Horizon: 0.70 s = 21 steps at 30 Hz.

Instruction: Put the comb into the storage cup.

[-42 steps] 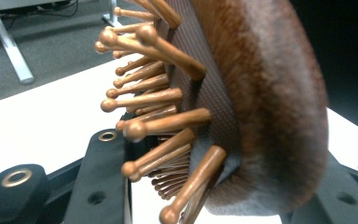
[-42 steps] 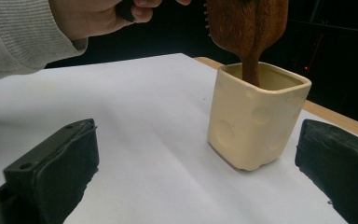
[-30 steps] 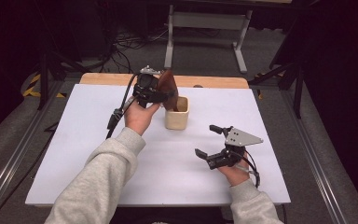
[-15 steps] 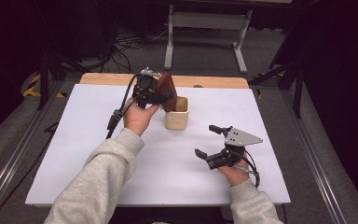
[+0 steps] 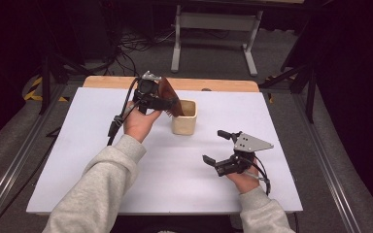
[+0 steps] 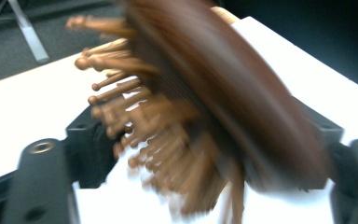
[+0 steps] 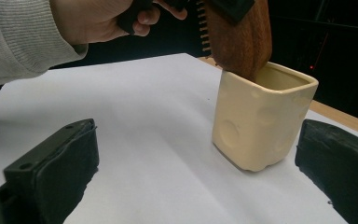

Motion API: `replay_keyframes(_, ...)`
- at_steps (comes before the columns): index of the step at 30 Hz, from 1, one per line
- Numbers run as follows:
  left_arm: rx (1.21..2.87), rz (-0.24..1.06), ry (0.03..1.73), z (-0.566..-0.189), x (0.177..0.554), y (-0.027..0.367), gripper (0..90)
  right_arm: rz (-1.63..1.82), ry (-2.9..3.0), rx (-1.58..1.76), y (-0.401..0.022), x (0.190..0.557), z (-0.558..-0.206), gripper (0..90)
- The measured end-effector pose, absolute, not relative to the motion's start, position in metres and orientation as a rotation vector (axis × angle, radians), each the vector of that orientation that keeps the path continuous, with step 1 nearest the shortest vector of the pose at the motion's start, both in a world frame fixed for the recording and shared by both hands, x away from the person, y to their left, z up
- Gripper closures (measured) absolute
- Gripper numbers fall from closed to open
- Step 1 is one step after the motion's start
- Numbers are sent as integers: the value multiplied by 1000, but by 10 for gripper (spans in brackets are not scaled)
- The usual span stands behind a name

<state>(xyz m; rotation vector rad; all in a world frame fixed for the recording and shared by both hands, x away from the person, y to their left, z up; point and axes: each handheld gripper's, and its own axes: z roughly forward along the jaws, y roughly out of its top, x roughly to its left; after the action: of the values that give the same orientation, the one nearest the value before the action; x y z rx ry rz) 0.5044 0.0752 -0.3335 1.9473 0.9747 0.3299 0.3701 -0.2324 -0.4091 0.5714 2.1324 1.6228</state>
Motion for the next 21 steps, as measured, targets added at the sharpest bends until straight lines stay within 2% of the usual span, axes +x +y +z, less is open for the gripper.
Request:
replay_keyframes(2,1969,353,967,-335,504,78,201,1623,2133,571,-232,370,-409,2)
replay_keyframes(7,1968,363,977,-337,502,84,58,1624,2134,572,-232,370,-409,2)
replay_keyframes(12,1952,369,971,-334,497,97,17,1623,2132,569,-232,370,-409,2)
replay_keyframes(21,1902,430,838,-319,470,129,5,1642,2112,555,-233,369,-405,2)
